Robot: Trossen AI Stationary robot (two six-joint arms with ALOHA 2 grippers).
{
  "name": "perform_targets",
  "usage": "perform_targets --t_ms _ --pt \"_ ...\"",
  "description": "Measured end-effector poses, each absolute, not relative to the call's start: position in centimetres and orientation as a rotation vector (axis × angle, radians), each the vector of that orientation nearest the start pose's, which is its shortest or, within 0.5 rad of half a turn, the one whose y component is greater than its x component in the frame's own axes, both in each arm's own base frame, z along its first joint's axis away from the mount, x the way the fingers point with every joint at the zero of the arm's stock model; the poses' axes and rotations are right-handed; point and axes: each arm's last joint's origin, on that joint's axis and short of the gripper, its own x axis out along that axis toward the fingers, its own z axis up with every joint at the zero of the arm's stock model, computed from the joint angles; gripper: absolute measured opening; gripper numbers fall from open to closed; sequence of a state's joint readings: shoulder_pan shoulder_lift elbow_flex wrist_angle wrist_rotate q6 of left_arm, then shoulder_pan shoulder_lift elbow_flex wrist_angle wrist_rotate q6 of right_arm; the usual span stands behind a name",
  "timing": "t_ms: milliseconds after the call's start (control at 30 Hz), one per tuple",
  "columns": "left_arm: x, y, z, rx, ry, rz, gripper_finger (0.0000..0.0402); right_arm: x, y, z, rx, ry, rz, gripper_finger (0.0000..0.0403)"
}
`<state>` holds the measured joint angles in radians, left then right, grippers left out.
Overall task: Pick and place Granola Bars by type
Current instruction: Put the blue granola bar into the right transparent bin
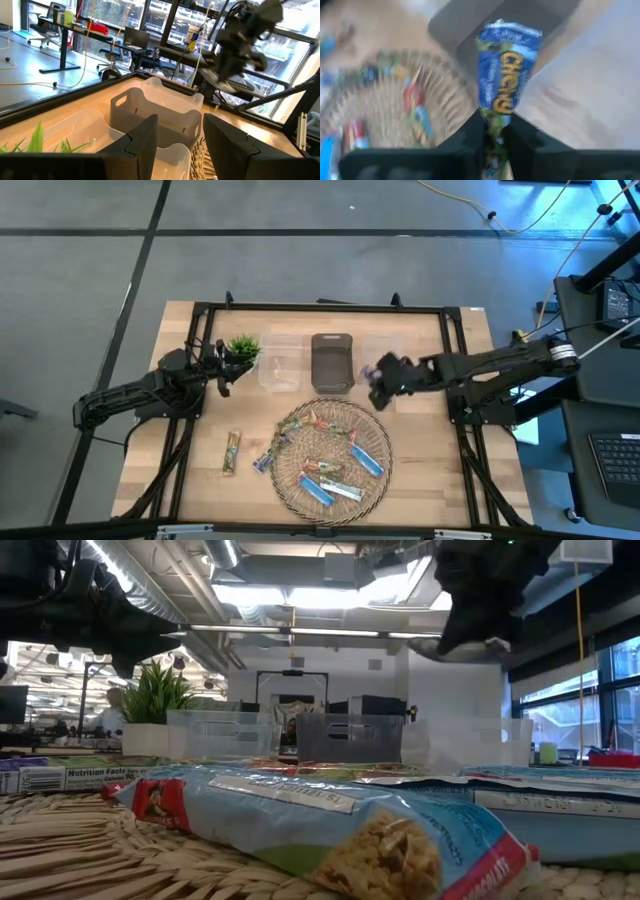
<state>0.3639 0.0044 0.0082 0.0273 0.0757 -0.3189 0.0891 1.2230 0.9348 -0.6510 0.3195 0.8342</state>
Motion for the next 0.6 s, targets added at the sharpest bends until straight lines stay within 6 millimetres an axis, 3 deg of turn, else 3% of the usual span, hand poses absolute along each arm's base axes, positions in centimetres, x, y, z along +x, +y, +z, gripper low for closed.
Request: perform_targets --t_ms 167,400,600 --pt "9.2 3.2 16.9 -0.314 -0.076 0.279 0.0151 22.9 -1.3 26.3 0.604 0.755 -0.742 0.0064" --pt "9.2 3.2 16.9 -0.345 -0.081 0.278 0.0152 23.0 -4.1 24.0 0.603 0.829 -0.871 0.0064" --pt "9.2 3.2 16.9 -0.345 -0.081 0.278 0.0150 23.8 -5.3 22.5 0.611 0.877 -0.924 0.0068"
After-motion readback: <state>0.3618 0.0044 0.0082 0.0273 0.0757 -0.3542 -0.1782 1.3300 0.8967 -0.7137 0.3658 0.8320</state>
